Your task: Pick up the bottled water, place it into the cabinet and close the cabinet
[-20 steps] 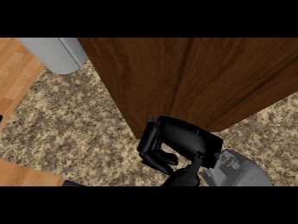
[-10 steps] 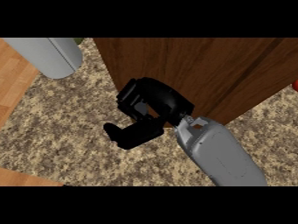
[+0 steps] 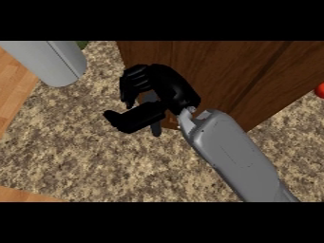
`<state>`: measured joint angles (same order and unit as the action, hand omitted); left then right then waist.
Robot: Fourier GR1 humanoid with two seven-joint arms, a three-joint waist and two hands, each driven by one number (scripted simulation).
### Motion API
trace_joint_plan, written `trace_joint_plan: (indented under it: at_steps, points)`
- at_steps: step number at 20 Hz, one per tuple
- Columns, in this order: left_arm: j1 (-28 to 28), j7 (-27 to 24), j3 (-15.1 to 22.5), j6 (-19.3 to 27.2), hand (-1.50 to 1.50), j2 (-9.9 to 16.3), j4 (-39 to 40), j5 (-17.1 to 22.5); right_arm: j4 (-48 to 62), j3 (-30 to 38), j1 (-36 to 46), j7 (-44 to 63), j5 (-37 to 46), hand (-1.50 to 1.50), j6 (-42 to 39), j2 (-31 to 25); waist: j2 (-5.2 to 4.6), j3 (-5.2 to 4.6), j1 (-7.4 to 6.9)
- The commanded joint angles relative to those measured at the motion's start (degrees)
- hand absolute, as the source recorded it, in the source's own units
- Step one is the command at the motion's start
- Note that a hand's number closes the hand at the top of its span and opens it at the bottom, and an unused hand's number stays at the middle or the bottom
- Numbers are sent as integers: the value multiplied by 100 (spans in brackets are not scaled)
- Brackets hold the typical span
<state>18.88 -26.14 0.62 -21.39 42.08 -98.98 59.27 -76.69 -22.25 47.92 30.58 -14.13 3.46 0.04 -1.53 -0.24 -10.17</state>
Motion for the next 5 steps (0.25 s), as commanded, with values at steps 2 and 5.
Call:
trace_joint_plan:
  at_steps: [2,5]
  points:
    - [42,-81,-24,-93,-150,-70,13,-2,932,833,805,-654,5,-150,835,-4,-69,9,62]
    - [87,-10,-58,-101,-150,-2,-5,21,1181,708,1035,-771,-196,-150,1085,-4,-65,11,30]
